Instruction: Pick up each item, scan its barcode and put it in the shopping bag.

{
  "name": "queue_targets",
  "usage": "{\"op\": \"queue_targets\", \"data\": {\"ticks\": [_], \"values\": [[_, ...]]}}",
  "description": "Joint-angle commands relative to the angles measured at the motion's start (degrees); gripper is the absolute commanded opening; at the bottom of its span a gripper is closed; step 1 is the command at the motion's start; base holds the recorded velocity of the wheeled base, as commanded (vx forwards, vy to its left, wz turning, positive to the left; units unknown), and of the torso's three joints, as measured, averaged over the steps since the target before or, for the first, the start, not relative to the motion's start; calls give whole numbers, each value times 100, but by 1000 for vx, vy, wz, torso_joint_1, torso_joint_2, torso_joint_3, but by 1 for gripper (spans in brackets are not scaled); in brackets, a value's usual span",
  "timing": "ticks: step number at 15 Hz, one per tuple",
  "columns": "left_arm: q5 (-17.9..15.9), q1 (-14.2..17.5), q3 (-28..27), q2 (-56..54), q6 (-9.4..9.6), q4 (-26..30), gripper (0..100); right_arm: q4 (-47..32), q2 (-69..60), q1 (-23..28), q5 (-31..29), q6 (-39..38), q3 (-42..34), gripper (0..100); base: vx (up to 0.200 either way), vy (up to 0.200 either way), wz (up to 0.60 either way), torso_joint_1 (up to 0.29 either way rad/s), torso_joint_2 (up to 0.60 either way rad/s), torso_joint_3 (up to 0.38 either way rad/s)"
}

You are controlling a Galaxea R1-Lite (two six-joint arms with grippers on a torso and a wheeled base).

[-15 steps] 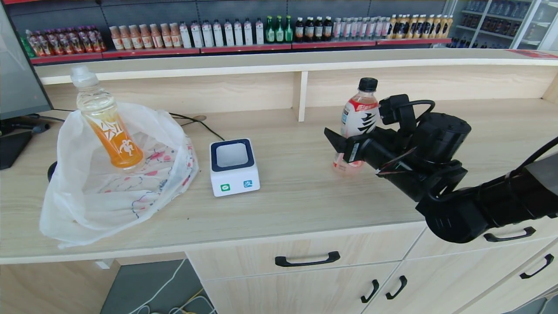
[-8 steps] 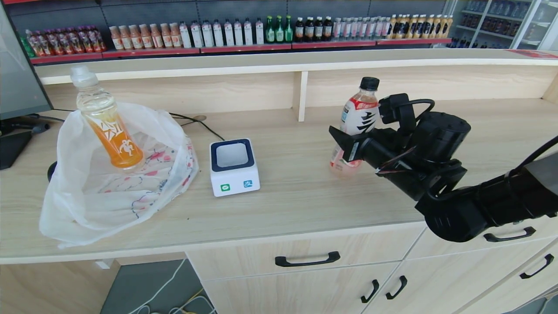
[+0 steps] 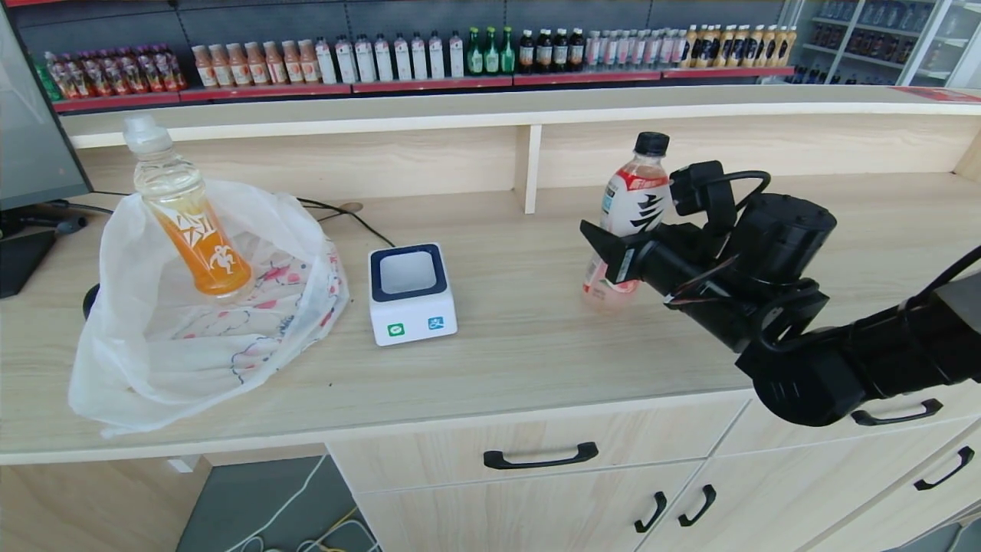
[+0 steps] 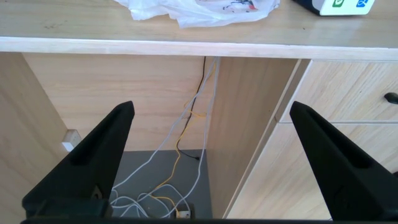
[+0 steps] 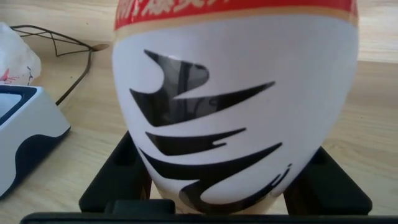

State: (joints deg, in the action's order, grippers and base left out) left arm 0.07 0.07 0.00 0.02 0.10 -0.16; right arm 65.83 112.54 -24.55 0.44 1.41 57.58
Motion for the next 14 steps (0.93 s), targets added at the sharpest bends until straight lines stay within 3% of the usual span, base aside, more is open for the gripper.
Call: {"op": "queue_targets", "data": {"ticks": [1,14], "values": [[1,1,0,-2,-1,7,100,18,-321,-58,0,26,-124,0,0,0,0,0,0,0],[1,1,0,-2,-1,-2,100,9,-3283,-278,-18,518,-2910,0,0,0,0,0,0,0]]}}
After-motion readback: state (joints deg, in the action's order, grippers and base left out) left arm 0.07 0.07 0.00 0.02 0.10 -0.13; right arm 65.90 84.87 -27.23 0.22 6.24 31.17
